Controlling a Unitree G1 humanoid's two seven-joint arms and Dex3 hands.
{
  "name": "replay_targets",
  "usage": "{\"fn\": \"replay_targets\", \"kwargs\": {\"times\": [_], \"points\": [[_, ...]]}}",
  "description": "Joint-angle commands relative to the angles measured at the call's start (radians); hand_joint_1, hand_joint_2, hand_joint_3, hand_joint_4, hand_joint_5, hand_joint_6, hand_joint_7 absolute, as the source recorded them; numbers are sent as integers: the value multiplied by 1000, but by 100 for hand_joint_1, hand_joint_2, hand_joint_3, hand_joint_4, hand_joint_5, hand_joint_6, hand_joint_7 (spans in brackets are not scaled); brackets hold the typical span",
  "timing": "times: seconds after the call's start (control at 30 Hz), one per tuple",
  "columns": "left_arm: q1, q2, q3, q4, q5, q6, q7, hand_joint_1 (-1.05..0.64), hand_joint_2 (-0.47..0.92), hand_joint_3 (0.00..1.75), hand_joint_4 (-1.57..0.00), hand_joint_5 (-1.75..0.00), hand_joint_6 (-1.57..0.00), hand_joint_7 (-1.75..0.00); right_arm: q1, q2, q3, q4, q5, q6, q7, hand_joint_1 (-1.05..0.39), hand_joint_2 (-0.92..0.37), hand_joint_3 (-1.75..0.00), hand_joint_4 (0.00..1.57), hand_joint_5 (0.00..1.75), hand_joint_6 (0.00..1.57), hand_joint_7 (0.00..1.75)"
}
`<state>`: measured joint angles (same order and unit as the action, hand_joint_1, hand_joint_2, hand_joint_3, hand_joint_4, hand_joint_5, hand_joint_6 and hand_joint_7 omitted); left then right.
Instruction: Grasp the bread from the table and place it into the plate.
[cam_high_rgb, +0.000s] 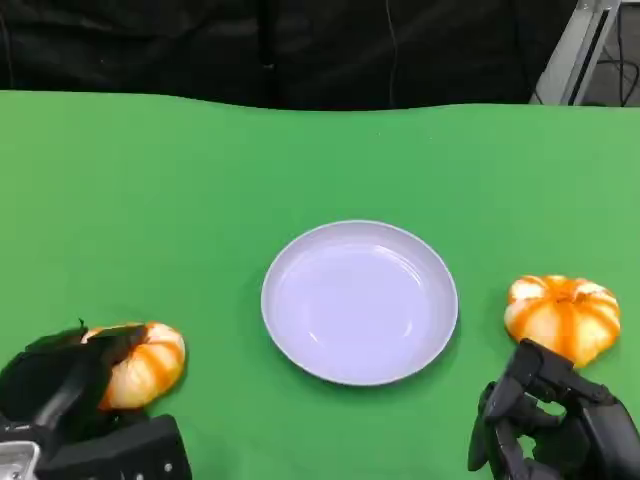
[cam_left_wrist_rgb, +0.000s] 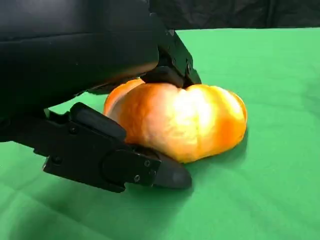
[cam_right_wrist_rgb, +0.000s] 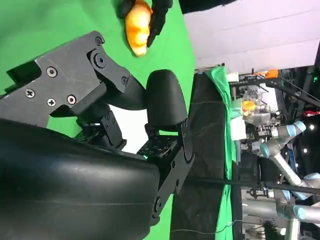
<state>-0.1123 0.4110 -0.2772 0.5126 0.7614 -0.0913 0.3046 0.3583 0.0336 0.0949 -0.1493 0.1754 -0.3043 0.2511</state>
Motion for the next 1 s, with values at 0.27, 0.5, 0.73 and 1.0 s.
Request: {"fn": "replay_targets", "kwargs": {"times": [0.27, 0.5, 0.73, 1.0], "points": [[16, -4, 7, -22, -31, 4, 71, -21, 92, 24, -106, -37, -102, -17, 3, -8, -7, -17, 8, -5, -3, -14, -57, -120, 83, 175, 68, 168], [39, 3, 35, -117, -55, 3, 76, -14, 92, 26, -63, -174, -55, -169, 5, -13, -8, -21, 8, -4, 0, -15, -57, -120, 83, 175, 68, 169], [47, 5, 46, -147, -64, 0, 77, -12, 92, 25, -63, -175, -51, -175, 3, -12, -8, -17, 6, -9, 1, -14, -57, -121, 83, 175, 67, 170], [58, 9, 57, -265, -45, 2, 72, -11, 92, 25, -63, -175, -49, -175, 2, -15, -12, -13, 10, -12, 8, -13, -57, -122, 83, 175, 67, 169]]}}
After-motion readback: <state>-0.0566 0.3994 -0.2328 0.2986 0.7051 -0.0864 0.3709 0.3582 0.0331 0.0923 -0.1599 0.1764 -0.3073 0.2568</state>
